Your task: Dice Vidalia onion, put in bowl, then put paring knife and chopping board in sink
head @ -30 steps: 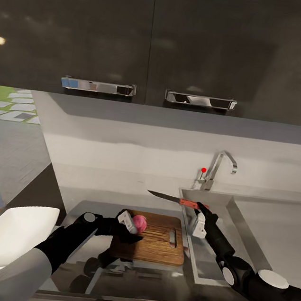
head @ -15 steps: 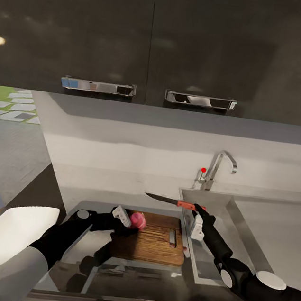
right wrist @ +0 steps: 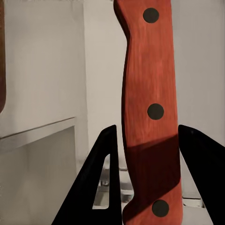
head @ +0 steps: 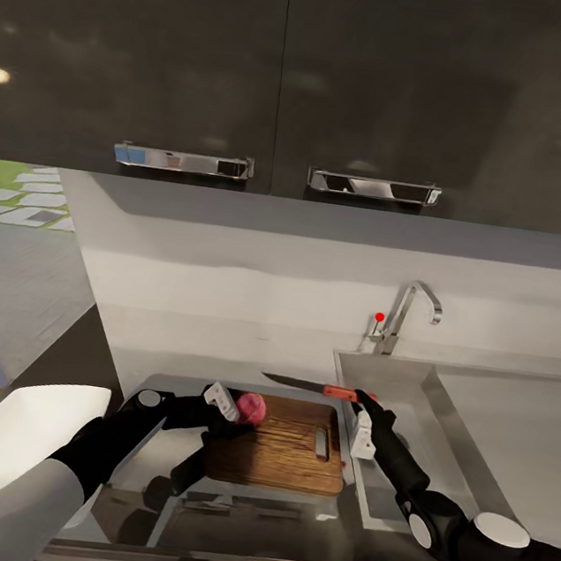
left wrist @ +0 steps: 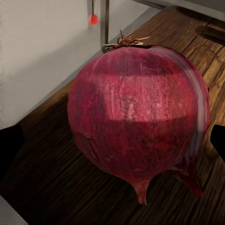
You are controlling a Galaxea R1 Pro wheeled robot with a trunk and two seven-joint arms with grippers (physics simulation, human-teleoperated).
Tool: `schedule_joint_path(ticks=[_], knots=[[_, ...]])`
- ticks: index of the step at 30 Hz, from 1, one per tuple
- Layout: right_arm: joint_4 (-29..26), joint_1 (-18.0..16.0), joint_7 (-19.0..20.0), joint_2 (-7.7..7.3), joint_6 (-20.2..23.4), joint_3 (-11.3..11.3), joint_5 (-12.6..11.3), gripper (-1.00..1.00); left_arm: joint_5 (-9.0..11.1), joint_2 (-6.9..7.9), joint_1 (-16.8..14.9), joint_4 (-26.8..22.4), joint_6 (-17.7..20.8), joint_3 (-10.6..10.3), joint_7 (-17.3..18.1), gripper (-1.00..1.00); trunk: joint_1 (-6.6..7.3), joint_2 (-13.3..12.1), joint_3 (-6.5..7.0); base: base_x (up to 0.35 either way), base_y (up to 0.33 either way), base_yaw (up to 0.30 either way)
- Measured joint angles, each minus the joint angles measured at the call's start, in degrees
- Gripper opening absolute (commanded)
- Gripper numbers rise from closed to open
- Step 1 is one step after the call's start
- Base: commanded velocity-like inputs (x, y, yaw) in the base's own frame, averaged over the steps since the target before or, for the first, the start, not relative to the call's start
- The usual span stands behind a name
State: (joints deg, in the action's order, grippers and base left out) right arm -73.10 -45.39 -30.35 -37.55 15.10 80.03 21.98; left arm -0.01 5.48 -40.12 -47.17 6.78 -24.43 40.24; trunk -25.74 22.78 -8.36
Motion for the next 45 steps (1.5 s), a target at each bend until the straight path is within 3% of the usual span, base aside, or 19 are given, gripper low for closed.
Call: schedule_joint_path(ticks=[6, 20, 22, 24, 26, 27, 31, 35, 45], knots=[[0.00, 0.00, 0.00, 0.75, 0.00, 0.11, 0.01, -1.00, 0.00, 0.02, 0.00, 0.00, 0.00, 0.00, 0.02, 1.00, 0.00, 0.00, 0.00, 0.000, 0.000, 0.000], [0.01, 0.00, 0.00, 0.84, 0.09, -0.39, 0.06, -1.00, 0.00, -0.50, 0.00, 0.00, 0.00, -0.08, 0.92, 1.00, 0.00, 0.00, 0.00, 0.000, 0.000, 0.000], [0.02, -0.01, 0.00, 0.84, 0.05, -1.80, 0.08, -1.00, 0.00, -0.57, 0.00, 0.00, 0.00, -0.09, 2.40, 1.00, 0.00, 0.00, 0.00, 0.000, 0.000, 0.000], [-0.04, -0.03, 0.04, 0.85, -0.08, -6.64, 0.07, -1.00, 0.00, -0.59, 0.00, 0.00, -0.06, -0.10, 3.35, 1.00, 0.00, 0.00, 0.01, 0.000, 0.000, 0.000], [-0.06, -0.03, 0.24, 0.85, -0.18, -9.99, 0.05, -1.00, 0.00, -0.59, 0.00, 0.00, -0.08, -0.12, 3.59, 1.00, 0.00, 0.00, 0.00, 0.000, 0.000, 0.000], [-0.07, -0.04, 1.62, 0.85, -0.24, -13.06, 0.02, -1.00, 0.00, -0.59, 0.00, 0.00, -0.09, -0.11, 3.74, 1.00, 0.00, 0.00, 0.01, 0.000, 0.000, 0.000], [-0.13, -0.01, 6.44, 0.86, -0.27, -17.03, -0.05, -1.00, 0.00, -0.60, 0.00, 0.00, -0.10, -0.23, 3.87, 1.00, 0.00, 0.00, 0.00, 0.000, 0.000, 0.000], [-0.22, 0.00, 7.95, 0.86, -0.27, -18.49, -0.05, -1.00, 0.01, -0.46, 0.00, 0.00, -0.72, -0.36, 6.18, 1.00, 0.00, 0.00, 0.00, 0.000, 0.000, 0.000], [-0.24, 0.00, 8.13, 0.86, -0.22, -18.68, -0.06, -1.00, 0.00, -0.70, 0.00, -0.01, -2.78, -0.36, 8.75, 1.00, 0.00, 0.00, 0.00, 0.000, 0.000, 0.000]])
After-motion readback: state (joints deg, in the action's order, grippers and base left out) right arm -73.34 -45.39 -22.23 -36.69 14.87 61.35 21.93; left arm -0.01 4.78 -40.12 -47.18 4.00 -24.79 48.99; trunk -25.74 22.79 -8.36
